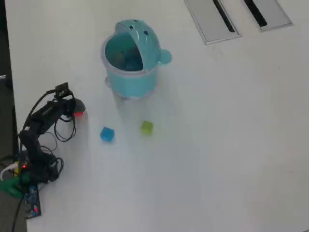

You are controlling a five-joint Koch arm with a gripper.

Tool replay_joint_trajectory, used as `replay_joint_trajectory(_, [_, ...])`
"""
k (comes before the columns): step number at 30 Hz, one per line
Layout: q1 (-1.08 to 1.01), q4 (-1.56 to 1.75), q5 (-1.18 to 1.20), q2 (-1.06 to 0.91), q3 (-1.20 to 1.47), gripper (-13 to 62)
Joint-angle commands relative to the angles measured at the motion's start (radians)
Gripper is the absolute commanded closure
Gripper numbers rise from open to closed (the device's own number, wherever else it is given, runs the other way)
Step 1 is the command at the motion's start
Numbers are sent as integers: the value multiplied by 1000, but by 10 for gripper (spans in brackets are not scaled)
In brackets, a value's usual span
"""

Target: Grasp RGB lego blocks and put them in the bin one by one.

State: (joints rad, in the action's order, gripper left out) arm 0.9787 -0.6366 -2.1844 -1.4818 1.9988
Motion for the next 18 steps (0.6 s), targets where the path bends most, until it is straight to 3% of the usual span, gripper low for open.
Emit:
replay_joint_trajectory(1, [3, -8, 29, -61, -84, 423])
replay_joint_trajectory(11, [41, -23, 296, -310, -78, 470])
replay_joint_trajectory(15, [46, 120, 520, -410, -83, 469])
replay_joint_trajectory(18, [31, 245, 549, -426, -150, 469])
